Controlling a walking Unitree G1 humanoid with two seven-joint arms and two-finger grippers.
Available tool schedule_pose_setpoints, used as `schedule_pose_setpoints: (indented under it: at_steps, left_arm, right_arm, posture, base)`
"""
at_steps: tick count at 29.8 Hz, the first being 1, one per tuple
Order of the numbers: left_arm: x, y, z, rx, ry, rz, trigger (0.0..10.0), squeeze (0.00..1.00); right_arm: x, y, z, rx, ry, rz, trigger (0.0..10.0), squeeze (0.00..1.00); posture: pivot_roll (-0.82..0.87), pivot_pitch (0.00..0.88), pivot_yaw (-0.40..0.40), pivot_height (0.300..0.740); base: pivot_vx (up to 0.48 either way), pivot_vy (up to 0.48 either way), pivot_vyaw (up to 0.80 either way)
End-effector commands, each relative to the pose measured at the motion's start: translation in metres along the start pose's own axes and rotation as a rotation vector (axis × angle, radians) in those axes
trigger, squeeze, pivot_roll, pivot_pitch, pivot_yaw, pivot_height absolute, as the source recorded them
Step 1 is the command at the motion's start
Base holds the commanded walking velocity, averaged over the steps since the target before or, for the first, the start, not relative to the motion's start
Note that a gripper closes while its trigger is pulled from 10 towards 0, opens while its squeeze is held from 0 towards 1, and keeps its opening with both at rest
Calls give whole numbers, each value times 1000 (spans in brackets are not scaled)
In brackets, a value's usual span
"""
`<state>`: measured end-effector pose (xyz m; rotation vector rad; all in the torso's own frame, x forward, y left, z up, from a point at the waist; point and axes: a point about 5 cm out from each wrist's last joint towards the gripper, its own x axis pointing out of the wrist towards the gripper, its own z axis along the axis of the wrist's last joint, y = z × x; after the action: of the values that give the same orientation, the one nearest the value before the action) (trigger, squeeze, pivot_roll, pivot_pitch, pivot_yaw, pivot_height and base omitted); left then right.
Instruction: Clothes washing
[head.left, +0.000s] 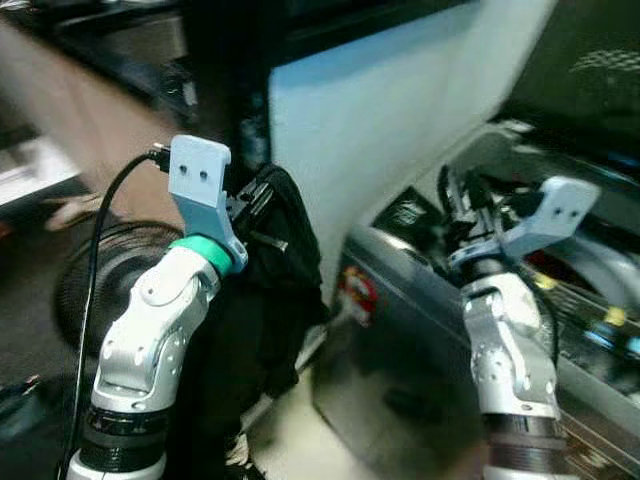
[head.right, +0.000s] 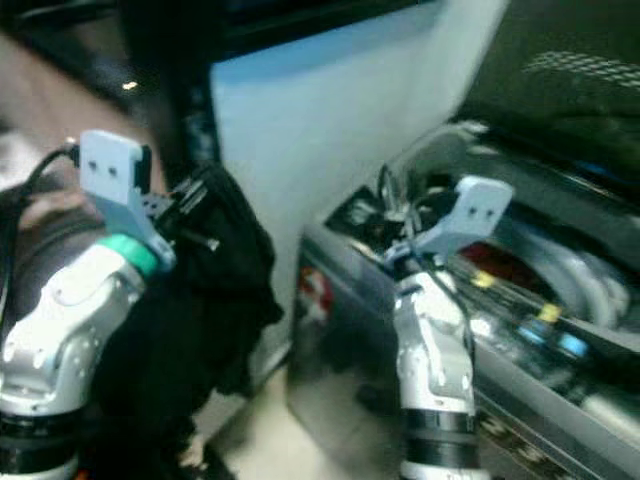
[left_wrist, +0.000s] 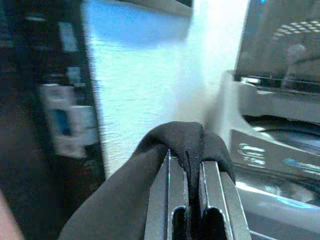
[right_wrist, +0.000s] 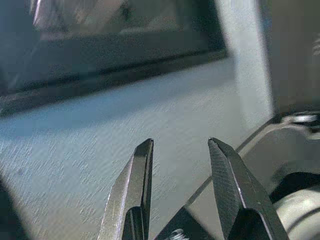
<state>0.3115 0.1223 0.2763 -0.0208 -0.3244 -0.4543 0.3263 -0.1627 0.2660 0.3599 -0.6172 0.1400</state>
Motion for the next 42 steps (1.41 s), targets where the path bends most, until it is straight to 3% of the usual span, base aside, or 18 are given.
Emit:
schedule_pose_setpoints:
  at_steps: [1, 13, 19, 24, 35, 42]
  left_arm:
    - [-1, -1, 3, -3, -14, -10, 10000, 0]
    - [-2, -1, 6, -13, -27, -18, 10000, 0]
    - [-3, -7, 25, -54, -113, -91, 10000, 0]
    - [-6, -14, 46, -93, -223, -186, 10000, 0]
    - [-8, -15, 60, -87, -275, -252, 10000, 0]
    - [-7, -9, 61, -92, -269, -210, 10000, 0]
  right_arm:
    - [1, -3, 4, 28, -9, -21, 10000, 0]
    - [4, 5, 13, 44, -42, 18, 10000, 0]
    - [11, 18, 32, 43, -105, 86, 10000, 0]
    - [12, 31, 38, 6, -113, 179, 10000, 0]
    - [7, 51, 39, -73, -56, 421, 10000, 0]
    - [10, 48, 42, -50, -66, 383, 10000, 0]
  posture:
    - [-27, 68, 40, 740]
    - [-27, 66, 37, 740]
    - [-27, 66, 37, 740]
    - [-24, 64, 36, 740]
    - [-29, 52, 33, 740]
    - [-28, 48, 30, 740]
  base:
    - [0, 0, -800]
    - [0, 0, -800]
    - [0, 0, -800]
    - [0, 0, -800]
    - [0, 0, -800]
    - [0, 0, -800]
